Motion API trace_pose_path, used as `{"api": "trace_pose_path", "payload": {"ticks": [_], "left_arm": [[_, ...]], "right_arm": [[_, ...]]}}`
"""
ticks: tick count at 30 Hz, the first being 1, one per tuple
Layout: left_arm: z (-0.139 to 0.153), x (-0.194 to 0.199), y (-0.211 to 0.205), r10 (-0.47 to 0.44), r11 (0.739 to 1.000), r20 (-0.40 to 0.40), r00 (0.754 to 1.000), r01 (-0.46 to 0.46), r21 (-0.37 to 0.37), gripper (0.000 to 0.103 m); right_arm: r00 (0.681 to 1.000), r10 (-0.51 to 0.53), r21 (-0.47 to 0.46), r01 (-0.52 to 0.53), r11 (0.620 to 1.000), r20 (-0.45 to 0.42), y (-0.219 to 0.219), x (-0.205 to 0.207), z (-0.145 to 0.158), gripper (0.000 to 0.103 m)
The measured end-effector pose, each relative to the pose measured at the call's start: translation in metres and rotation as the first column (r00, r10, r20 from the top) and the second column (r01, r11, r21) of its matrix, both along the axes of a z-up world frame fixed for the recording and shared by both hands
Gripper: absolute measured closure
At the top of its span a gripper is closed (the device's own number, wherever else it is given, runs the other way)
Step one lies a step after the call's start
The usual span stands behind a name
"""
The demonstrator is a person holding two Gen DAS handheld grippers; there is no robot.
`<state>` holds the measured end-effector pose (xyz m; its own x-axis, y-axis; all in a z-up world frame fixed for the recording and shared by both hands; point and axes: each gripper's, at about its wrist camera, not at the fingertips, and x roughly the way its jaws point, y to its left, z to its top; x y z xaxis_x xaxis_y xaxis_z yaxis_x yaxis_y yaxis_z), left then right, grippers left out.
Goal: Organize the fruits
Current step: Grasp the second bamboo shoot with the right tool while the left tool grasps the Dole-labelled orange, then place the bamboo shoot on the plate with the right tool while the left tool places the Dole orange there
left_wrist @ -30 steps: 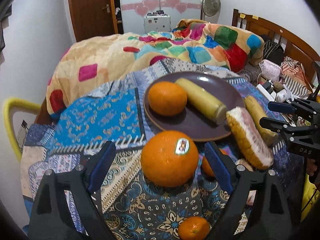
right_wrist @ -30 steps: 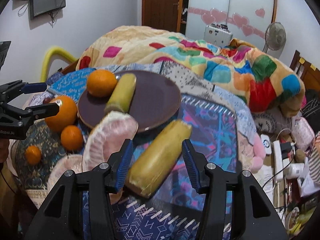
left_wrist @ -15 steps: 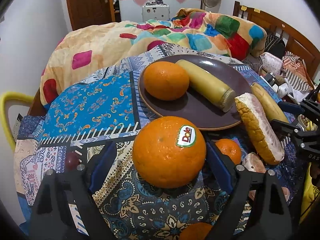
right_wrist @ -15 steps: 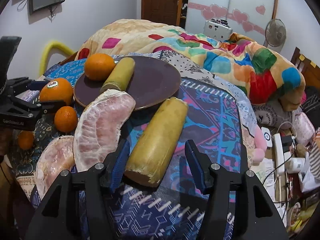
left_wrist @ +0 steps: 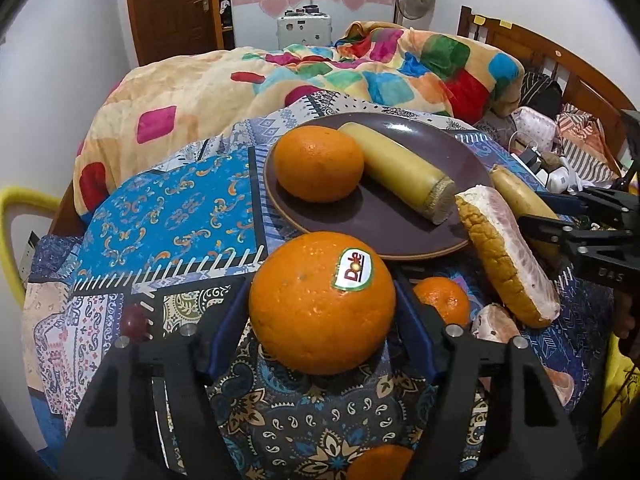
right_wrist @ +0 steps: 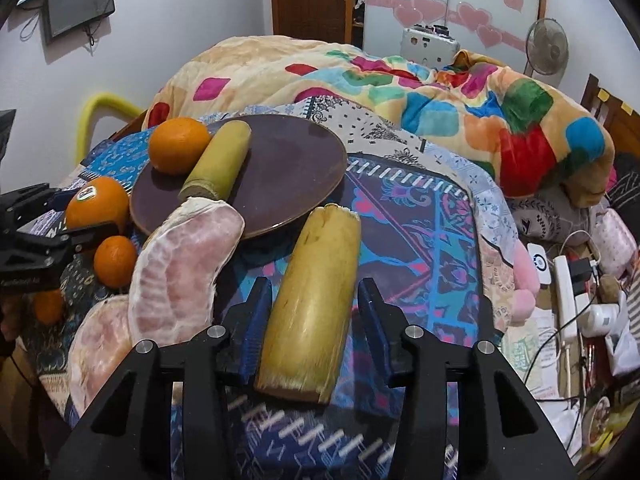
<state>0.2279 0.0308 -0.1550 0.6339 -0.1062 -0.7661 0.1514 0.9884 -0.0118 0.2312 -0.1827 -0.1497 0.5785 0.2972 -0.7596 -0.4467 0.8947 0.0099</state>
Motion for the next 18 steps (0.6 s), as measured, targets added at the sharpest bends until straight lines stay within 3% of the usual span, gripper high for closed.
{"api": "trace_pose_path", "payload": {"ticks": [18], "left_arm": [[0.013,-0.007,0.0,-0.004,1.0,0.039,0.999,0.004,-0.016,0.035]], "right_arm": [[0.999,0.001,0.011,-0.001,1.0,0.054,-0.014,-0.012,0.012,0.067]]}}
